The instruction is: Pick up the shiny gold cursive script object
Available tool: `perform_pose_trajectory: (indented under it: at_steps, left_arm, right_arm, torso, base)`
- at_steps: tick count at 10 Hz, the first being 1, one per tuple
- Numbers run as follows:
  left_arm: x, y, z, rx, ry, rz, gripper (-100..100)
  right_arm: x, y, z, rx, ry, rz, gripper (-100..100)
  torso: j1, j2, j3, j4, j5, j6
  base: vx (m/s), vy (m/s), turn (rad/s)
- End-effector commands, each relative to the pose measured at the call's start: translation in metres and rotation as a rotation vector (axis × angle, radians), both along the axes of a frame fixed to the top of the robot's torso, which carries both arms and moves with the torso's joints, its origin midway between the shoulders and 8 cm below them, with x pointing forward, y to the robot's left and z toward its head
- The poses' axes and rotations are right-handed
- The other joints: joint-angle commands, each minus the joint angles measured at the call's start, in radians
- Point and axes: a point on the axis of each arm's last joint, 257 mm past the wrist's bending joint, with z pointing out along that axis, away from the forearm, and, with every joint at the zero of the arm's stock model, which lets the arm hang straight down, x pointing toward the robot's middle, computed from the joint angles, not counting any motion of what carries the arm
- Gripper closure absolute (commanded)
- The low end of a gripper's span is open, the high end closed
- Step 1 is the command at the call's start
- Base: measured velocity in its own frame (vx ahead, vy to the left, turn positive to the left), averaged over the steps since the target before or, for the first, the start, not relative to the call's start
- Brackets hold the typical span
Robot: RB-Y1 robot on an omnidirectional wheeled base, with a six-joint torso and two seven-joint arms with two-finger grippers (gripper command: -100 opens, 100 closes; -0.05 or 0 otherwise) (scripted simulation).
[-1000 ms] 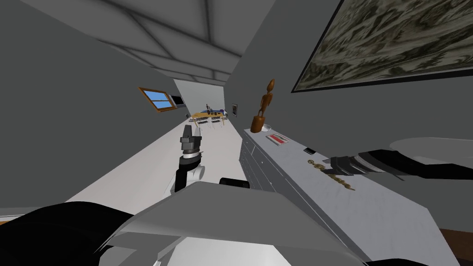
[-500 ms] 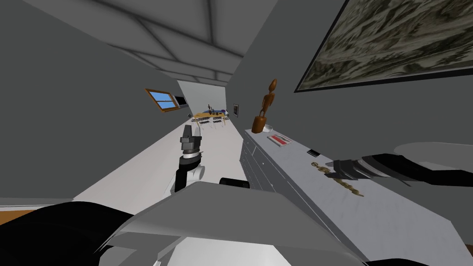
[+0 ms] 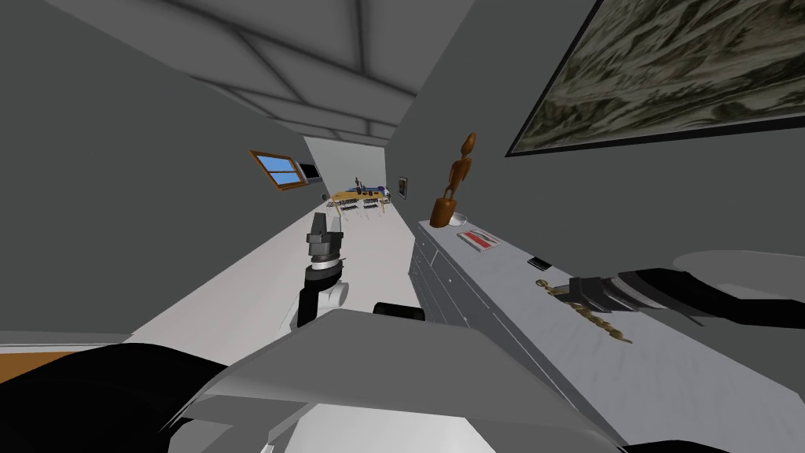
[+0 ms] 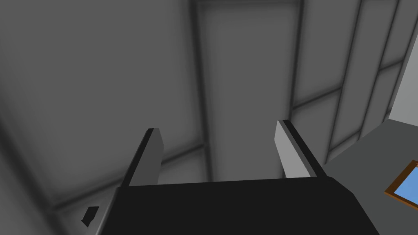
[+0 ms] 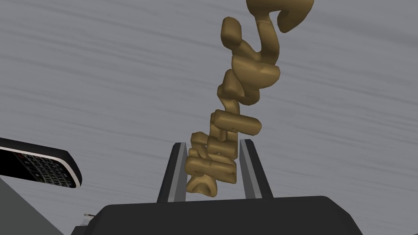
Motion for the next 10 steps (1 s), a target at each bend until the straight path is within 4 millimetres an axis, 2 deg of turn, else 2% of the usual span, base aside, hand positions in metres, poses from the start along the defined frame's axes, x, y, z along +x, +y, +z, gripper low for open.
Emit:
perform_pose_trajectory:
  at_steps: [1, 3, 4, 5, 7, 8, 9, 10]
  left_arm:
    - [0.000, 0.000, 0.000, 0.000, 0.000, 0.000, 0]
    - [0.000, 0.000, 0.000, 0.000, 0.000, 0.000, 0]
    - [0.000, 0.000, 0.000, 0.000, 0.000, 0.000, 0]
    - [0.000, 0.000, 0.000, 0.000, 0.000, 0.000, 0]
    - [0.000, 0.000, 0.000, 0.000, 0.000, 0.000, 0]
    - [0.000, 0.000, 0.000, 0.000, 0.000, 0.000, 0]
    - [0.000, 0.000, 0.000, 0.000, 0.000, 0.000, 0]
    - [0.000, 0.000, 0.000, 0.000, 0.000, 0.000, 0]
  right_arm:
    - [0.000, 0.000, 0.000, 0.000, 0.000, 0.000, 100]
    - [0.001, 0.000, 0.001, -0.002, -0.001, 0.000, 100]
    - [0.001, -0.001, 0.001, -0.002, -0.002, 0.000, 0]
    - [0.012, 0.005, 0.012, -0.001, -0.005, 0.010, 100]
    - [0.012, 0.005, 0.012, -0.001, -0.005, 0.010, 100]
    - [0.024, 0.012, 0.024, -0.001, -0.003, 0.023, 100]
    - [0.018, 0.008, 0.018, -0.002, -0.006, 0.017, 100]
    - [0.019, 0.008, 0.019, -0.001, -0.006, 0.018, 0]
  torso:
    - [0.000, 0.000, 0.000, 0.000, 0.000, 0.000]
    - [0.000, 0.000, 0.000, 0.000, -0.001, 0.000]
    - [0.000, 0.000, 0.000, -0.001, -0.002, 0.000]
    - [0.000, 0.000, 0.000, -0.001, -0.002, 0.000]
    - [-0.001, 0.002, 0.001, 0.000, -0.002, 0.000]
    - [-0.001, 0.002, 0.001, 0.000, -0.002, -0.001]
    - [-0.001, 0.002, 0.001, 0.000, -0.002, 0.000]
    - [-0.001, 0.001, 0.000, -0.001, -0.002, 0.000]
  base:
    - [0.000, 0.000, 0.000]
    - [0.000, 0.000, 0.000]
    - [0.000, 0.000, 0.000]
    - [-0.020, -0.009, -0.106]
    - [-0.022, -0.010, -0.029]
    - [-0.027, -0.015, -0.075]
    - [-0.013, -0.009, -0.017]
    - [0.000, 0.000, 0.000]
